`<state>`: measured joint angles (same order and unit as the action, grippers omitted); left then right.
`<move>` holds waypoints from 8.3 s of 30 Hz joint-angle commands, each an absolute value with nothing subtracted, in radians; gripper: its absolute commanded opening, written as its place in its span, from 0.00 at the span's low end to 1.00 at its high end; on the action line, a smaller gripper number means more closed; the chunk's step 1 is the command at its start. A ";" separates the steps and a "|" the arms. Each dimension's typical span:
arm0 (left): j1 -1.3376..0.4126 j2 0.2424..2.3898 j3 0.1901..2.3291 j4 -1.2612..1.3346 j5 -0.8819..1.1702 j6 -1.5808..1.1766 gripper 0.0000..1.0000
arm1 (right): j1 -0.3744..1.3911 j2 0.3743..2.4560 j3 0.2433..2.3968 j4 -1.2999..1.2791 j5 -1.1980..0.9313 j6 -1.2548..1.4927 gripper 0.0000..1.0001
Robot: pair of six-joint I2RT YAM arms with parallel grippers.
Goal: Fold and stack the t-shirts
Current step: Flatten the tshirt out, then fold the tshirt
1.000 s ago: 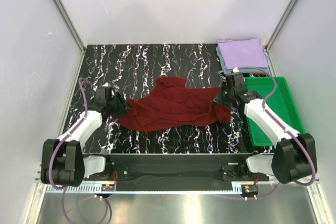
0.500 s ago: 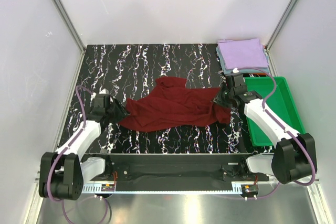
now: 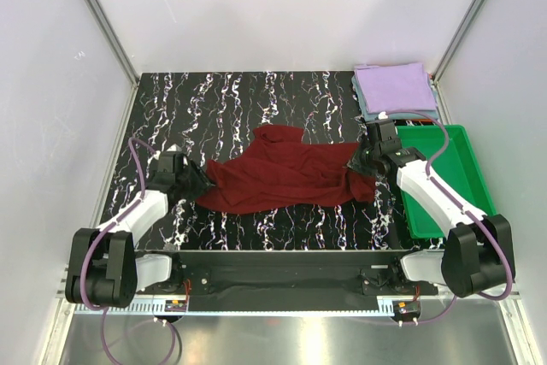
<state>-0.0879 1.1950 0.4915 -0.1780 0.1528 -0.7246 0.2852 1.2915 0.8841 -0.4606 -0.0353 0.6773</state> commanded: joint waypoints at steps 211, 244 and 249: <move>-0.117 1.308 1.651 -0.405 -0.306 -0.377 0.00 | 0.066 1.276 1.091 0.179 -0.356 0.712 0.00; 0.170 1.947 1.959 -0.515 0.136 -0.571 0.00 | 0.058 2.117 1.766 0.153 -0.331 0.578 0.00; 0.172 1.868 1.823 -0.520 0.193 -0.586 0.00 | 0.058 2.088 1.741 0.063 -0.345 0.523 0.00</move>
<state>0.1761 1.9705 1.8656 -0.5144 0.1402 -0.5728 0.0586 2.1418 1.7454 0.1066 -0.3515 0.5823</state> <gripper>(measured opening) 0.009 0.010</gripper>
